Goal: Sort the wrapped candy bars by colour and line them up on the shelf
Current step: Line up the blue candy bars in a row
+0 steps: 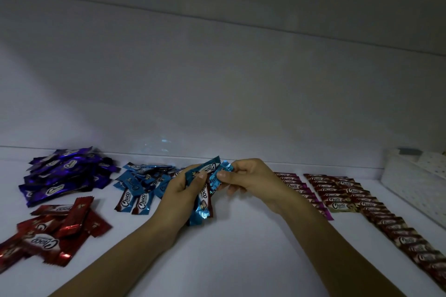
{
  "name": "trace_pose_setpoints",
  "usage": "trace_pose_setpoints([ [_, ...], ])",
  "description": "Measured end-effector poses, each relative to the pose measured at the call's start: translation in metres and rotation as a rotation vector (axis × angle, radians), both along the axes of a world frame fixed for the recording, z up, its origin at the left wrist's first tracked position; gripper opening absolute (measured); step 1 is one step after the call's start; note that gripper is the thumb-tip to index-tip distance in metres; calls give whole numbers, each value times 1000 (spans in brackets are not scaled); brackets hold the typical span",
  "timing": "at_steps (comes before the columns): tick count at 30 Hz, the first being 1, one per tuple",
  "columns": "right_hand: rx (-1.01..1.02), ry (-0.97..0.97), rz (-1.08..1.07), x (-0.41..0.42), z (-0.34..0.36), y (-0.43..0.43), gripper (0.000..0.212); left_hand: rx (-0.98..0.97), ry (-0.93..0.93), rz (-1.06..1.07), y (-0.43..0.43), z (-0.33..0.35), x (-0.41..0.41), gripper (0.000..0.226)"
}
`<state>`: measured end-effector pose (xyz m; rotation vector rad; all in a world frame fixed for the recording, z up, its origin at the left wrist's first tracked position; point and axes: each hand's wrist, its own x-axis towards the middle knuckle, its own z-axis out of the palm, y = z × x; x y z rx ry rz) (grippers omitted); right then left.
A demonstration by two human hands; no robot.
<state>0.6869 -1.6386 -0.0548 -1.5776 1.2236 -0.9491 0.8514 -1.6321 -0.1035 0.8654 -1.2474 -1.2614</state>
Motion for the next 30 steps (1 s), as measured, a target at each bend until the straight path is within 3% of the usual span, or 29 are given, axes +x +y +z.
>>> trace_pose_setpoints([
  [10, 63, -149, -139, -14, -4, -12, 9, 6, -59, 56, -2, -2, 1, 20],
  [14, -69, 19, -305, -29, -10, -19, 4, -4, -74, 73, -3, -2, 1, 18],
  [18, -74, 66, -330, -39, -14, -26, 6, 6, -74, 54, -4, -3, 0, 20],
  [22, -392, 517, -293, -42, -18, -25, 17, 22, -61, 51, -4, -4, 0, 18],
  [24, -427, 707, -163, -38, -22, -21, 15, 22, -54, 54, -3, -3, 0, 18],
  [27, -264, 633, -18, -34, -23, -17, 20, 31, -30, 55, -2, -2, 0, 18],
  [30, -277, 503, -148, -43, -19, -22, 12, 39, -22, 53, -3, -2, -1, 18],
])
